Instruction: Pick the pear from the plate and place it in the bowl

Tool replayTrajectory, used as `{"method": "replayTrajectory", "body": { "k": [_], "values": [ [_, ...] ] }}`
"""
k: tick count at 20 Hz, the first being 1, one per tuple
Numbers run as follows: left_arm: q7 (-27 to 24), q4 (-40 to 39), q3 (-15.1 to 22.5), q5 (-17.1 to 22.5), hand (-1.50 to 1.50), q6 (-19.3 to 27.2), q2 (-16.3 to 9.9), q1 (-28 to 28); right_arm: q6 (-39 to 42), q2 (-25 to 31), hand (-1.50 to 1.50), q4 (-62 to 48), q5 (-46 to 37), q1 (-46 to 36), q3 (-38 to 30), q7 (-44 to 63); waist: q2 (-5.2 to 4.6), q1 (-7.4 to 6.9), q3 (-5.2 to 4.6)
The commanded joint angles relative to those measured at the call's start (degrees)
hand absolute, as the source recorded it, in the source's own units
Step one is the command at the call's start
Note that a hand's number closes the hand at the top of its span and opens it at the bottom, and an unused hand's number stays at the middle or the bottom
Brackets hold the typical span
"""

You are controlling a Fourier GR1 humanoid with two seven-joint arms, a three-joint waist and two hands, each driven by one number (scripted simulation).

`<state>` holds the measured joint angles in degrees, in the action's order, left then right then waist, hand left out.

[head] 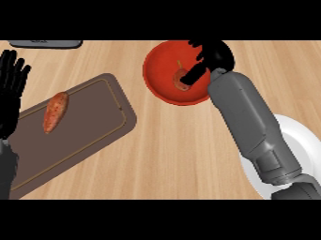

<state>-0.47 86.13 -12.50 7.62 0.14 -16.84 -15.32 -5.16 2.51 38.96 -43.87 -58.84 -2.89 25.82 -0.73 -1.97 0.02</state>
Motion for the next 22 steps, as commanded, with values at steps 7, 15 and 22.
{"method": "replayTrajectory", "body": {
  "k": [7,15,22],
  "values": [
    [0.9,0.9,1.4,-0.6,0.00,0.7,1.6,0.3,-16.7,-0.9,-1.50,-3.8,8.6,-0.3,-10.4,-16.0,0.04,0.05,0.07],
    [2.8,1.3,0.5,-1.3,0.00,1.8,0.5,-0.4,-22.0,6.2,-1.50,-3.3,14.7,0.9,-18.1,-22.4,0.51,1.17,0.04],
    [-0.8,-0.6,-1.8,-0.8,0.00,0.7,-0.4,1.1,-14.2,12.5,-1.50,2.9,23.8,12.5,-23.5,-31.4,0.74,2.29,0.01]
  ]
}}
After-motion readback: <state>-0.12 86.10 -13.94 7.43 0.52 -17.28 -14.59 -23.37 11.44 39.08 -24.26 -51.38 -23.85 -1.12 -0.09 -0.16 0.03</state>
